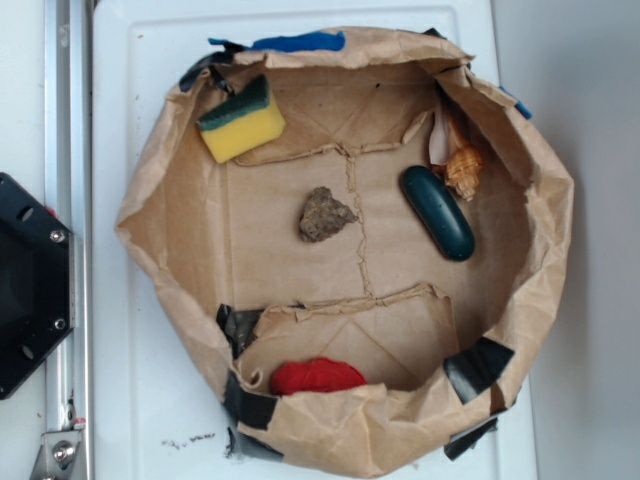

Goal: Grab the green sponge.

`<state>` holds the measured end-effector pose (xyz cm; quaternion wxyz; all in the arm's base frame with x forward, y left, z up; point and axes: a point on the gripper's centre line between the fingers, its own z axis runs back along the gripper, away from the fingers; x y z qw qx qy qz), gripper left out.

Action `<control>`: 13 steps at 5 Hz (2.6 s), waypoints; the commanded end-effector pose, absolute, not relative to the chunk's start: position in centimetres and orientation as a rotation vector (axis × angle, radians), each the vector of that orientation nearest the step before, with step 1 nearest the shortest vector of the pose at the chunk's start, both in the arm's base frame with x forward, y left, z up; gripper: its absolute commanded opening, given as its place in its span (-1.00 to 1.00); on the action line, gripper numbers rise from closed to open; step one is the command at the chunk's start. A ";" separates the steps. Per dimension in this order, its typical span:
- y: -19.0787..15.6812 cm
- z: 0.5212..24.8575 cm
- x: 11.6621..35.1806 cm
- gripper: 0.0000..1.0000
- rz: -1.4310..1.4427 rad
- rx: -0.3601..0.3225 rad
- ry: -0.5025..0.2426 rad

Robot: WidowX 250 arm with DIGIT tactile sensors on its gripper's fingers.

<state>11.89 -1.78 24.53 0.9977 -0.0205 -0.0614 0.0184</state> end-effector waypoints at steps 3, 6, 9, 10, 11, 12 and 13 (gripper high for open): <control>-1.9 23.5 17.9 1.00 0.187 -0.045 -0.124; 0.7 20.5 21.9 1.00 0.428 0.024 -0.128; 4.3 16.8 21.9 1.00 0.596 0.049 -0.065; 4.3 16.8 21.9 1.00 0.596 0.049 -0.065; 4.3 16.8 21.9 1.00 0.596 0.049 -0.065; 4.3 16.8 21.9 1.00 0.596 0.049 -0.065; 4.6 14.6 23.7 1.00 0.605 0.076 -0.103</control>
